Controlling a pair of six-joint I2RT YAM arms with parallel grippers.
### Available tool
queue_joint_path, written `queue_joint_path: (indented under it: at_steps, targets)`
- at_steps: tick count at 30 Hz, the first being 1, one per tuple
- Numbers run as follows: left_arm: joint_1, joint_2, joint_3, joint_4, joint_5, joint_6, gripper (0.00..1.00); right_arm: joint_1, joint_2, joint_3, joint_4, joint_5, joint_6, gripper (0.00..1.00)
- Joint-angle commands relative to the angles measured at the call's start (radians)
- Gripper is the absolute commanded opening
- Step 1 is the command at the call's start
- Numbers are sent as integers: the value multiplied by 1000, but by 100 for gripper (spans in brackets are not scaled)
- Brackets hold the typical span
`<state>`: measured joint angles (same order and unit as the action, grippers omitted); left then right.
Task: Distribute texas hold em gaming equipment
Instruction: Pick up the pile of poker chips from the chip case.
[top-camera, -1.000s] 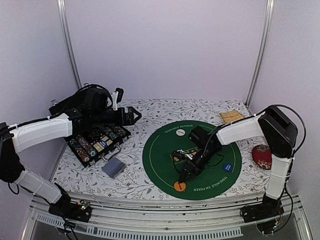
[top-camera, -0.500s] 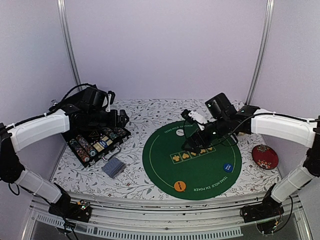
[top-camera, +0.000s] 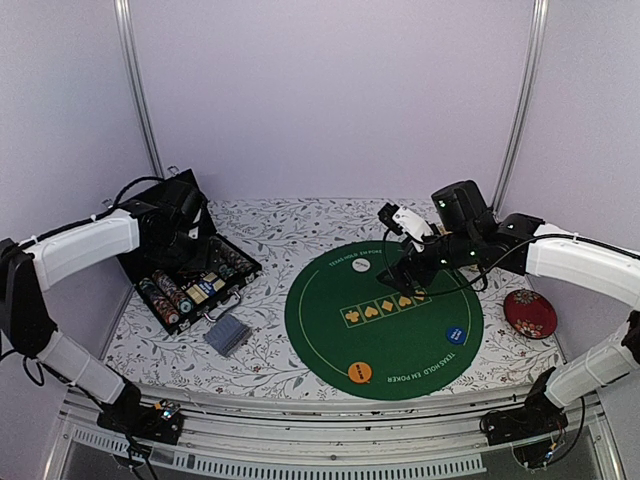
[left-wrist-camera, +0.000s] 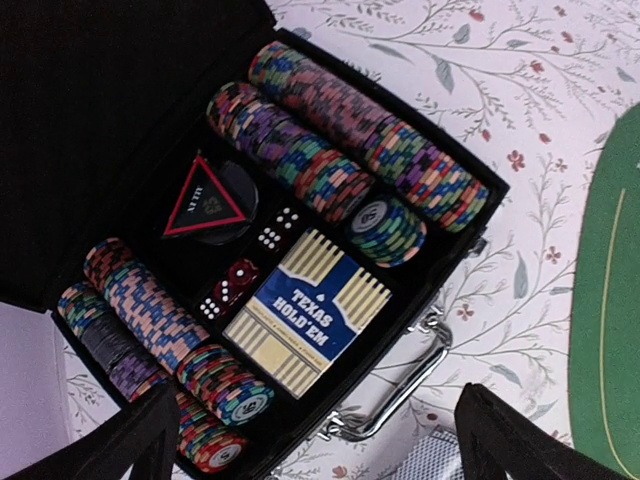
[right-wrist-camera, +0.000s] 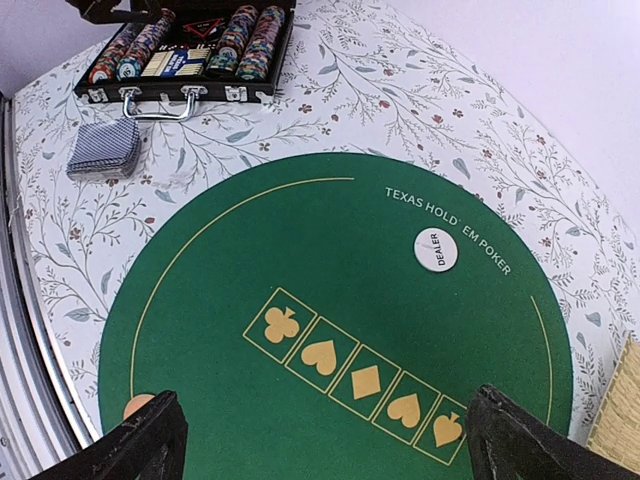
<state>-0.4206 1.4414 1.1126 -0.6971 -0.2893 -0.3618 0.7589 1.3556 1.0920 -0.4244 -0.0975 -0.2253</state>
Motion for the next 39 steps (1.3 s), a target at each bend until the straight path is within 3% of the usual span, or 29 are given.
queue_joint_path:
  at_steps: [1, 3, 5, 8, 11, 15, 22, 27, 31, 39]
  targets:
    - [57, 37, -11, -100, 1, 28, 96, -2, 5, 2, 5, 21, -8, 99]
    - [88, 65, -13, -165, -45, 39, 85, -3, 14, 12, -9, 18, -9, 99]
    - [119, 125, -7, -244, -90, 48, 67, -2, 15, 10, -7, 26, -9, 99]
    - [136, 189, 6, -250, -32, 79, 47, -1, 14, -3, 20, 17, -12, 99]
    - [140, 219, 0, -221, -66, 119, 58, -2, 24, 14, -7, 17, -9, 99]
    - [153, 271, 13, -197, -36, 178, 60, -2, 0, -19, 17, 32, -2, 99]
    - [163, 324, -1, -134, -28, 195, 50, -2, -10, -32, 13, 31, 13, 99]
    - [166, 350, -27, -99, 18, 201, 50, -1, -9, -28, -2, 42, 21, 99]
    - [154, 332, -42, -96, 123, 177, 38, -3, -5, -23, -8, 30, 19, 99]
    - [112, 302, -65, -124, 108, 155, 40, -2, -7, -19, -6, 28, 12, 99]
